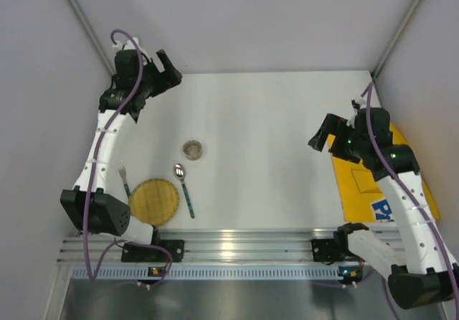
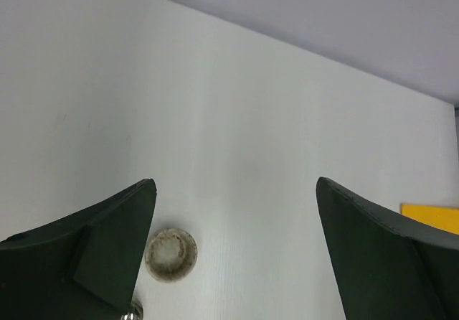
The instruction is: Set the dinner table for one person
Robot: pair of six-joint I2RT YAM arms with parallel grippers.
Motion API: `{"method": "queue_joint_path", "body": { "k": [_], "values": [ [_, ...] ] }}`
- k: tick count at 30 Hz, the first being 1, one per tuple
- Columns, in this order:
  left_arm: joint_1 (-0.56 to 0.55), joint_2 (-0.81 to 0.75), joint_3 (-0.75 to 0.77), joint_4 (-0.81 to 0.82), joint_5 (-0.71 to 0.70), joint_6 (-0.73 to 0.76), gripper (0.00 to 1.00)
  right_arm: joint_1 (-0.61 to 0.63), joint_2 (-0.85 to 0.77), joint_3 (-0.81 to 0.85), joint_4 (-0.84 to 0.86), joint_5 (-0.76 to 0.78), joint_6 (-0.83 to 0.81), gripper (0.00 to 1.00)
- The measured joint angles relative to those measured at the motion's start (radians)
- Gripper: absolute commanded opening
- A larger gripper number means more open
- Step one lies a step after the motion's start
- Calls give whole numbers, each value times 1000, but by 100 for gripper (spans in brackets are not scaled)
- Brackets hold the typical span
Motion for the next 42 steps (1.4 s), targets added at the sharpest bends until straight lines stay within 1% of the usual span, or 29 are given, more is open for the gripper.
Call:
{"method": "queue_joint_path", "body": {
  "k": [4, 8, 11, 16, 19, 22, 25, 26, 28, 29, 31, 32, 38, 40, 42],
  "values": [
    [-45, -43, -97, -74, 6, -8, 98, 0, 156, 77, -5, 59, -2, 100],
    [-48, -127, -216, -143, -11, -8, 98, -11, 381, 155, -2, 143, -33, 100],
    [-48, -182, -249, -202, -50, 4, 98, -32, 560, 201, -2, 209, -68, 100],
    [-48, -248, -255, -261, -72, 27, 98, -117, 788, 235, 6, 272, -116, 100],
    [-48, -309, -301, -269, -68, 29, 98, -185, 903, 260, 5, 285, -138, 95],
    [-48, -382, -362, -292, -64, 29, 98, -234, 1009, 306, 5, 286, -149, 87],
    [-48, -421, -397, -309, -64, 29, 97, -247, 1078, 333, 11, 290, -164, 66],
    [-48, -424, -401, -317, -64, 29, 97, -247, 1092, 340, 8, 283, -167, 53],
    [-48, -423, -404, -322, -64, 29, 97, -249, 1098, 351, 16, 283, -172, 41],
    [-48, -423, -406, -324, -64, 29, 97, -249, 1102, 351, 21, 277, -171, 26],
    [-48, -423, -408, -329, -64, 29, 97, -249, 1105, 350, 29, 270, -171, 12],
    [-48, -423, -408, -329, -64, 29, 97, -249, 1106, 349, 33, 263, -171, 0],
    [-48, -397, -408, -330, -64, 29, 96, -235, 1091, 328, 56, 226, -165, 0],
    [-48, -380, -408, -329, -63, 29, 96, -209, 1078, 314, 69, 183, -146, 0],
    [-48, -364, -407, -328, -60, 29, 96, -155, 1072, 307, 88, 91, -108, 0]
  ]
}}
